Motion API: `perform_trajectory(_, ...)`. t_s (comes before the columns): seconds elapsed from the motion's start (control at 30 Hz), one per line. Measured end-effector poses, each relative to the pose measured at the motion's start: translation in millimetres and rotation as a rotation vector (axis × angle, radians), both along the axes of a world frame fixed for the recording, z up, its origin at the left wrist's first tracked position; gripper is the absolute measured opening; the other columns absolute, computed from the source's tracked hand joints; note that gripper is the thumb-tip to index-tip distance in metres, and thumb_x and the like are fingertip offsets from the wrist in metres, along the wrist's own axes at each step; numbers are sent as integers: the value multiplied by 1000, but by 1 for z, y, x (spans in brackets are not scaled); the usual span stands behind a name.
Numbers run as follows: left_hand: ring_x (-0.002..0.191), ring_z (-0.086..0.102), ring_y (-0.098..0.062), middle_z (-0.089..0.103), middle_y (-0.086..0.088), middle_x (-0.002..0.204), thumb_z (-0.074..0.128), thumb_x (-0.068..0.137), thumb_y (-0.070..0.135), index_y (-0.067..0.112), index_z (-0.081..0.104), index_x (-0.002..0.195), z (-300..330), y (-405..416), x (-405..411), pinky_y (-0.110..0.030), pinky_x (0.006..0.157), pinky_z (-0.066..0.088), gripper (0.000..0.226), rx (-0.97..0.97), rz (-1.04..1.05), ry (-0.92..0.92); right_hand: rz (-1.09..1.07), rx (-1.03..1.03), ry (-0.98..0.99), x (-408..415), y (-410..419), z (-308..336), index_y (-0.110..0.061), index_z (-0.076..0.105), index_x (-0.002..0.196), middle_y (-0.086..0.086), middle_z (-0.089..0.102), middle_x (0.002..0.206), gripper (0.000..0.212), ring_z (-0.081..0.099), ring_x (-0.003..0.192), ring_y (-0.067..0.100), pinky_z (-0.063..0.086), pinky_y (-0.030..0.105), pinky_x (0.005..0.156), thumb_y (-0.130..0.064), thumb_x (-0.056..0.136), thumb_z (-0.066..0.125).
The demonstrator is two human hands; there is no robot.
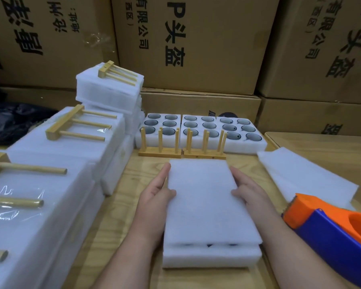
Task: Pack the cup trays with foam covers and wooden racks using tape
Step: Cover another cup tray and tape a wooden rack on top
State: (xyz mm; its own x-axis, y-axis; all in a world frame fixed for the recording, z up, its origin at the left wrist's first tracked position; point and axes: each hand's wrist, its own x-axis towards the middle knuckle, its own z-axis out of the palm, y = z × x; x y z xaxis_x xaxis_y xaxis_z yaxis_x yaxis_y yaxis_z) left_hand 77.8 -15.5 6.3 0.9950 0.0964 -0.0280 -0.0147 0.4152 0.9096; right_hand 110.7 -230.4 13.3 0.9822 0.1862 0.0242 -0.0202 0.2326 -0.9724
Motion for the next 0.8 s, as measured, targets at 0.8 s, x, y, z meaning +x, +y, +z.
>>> perform_trajectory(0.8, 105, 72, -16, 69, -1, 128, 51, 74, 2, 25, 77, 112, 0, 0, -1, -27, 68, 58, 52, -144, 107, -51, -34, 186, 18, -7, 8, -1, -14, 63, 120, 7, 70, 112, 72, 71, 94, 20, 58, 34, 68, -1, 53, 41)
